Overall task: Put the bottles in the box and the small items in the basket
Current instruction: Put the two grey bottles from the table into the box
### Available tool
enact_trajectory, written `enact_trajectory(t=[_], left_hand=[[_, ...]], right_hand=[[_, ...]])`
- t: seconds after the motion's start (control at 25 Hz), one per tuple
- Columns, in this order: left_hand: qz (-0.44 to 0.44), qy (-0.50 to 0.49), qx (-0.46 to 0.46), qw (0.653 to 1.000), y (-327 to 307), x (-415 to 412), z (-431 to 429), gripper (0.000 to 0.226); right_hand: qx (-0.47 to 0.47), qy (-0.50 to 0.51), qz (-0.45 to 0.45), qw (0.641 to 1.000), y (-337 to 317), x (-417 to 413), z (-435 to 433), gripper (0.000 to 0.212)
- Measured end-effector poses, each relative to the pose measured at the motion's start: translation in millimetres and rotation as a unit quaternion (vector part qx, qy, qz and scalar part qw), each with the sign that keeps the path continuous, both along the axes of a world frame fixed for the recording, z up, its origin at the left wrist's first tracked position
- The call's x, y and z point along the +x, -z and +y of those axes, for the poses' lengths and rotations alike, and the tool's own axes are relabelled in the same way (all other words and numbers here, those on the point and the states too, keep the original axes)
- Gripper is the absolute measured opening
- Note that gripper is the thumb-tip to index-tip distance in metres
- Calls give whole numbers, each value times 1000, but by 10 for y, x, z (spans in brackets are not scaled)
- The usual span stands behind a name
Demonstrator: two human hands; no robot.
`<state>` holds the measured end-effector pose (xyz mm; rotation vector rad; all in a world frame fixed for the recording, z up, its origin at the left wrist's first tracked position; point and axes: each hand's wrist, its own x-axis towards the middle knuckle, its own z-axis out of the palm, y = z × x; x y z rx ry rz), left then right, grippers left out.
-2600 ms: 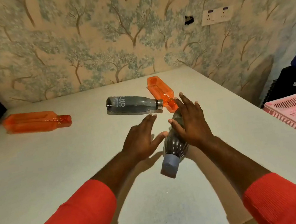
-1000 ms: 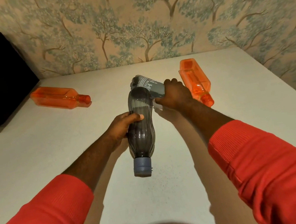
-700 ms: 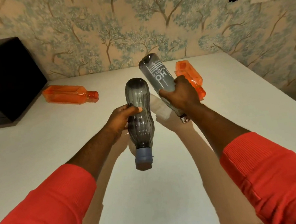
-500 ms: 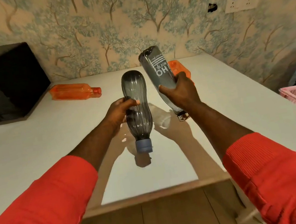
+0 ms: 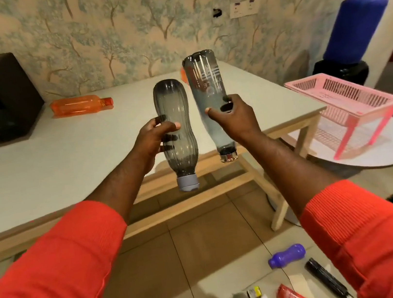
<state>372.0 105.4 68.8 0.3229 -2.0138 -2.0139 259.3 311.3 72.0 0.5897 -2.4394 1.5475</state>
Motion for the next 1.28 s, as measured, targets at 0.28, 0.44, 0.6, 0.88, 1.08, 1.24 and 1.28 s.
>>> enact_trajectory(t=[0.28,0.44,0.6,0.88,1.08,1.24,1.28], left_hand=[[-31,33,-4,999,318,515,944,48],[-62,61,-23,996,535,676,1636,39],[-81,99,-31,991,753,854,2701,43],[-102,139,-28,985,1041,1056,4643,45],[-109,169,-28,979,1141,765,5587,44],[-123,188,-8,974,1358,176,6347,41],[-128,192,-4,973,1430,6,6529,41]], right_hand=[[-6,14,-65,998,492,694,1060,74],[-14,30,-85,996,758,1022,1842,69],[-24,45,-102,993,995,1335,2974,66],[2,55,-112,992,1266,1724,4965,65],[-12,99,-130,986,1385,1629,5923,56],[-27,127,-138,982,1601,1239,6639,58],[-27,131,-144,980,1664,1106,6808,57]])
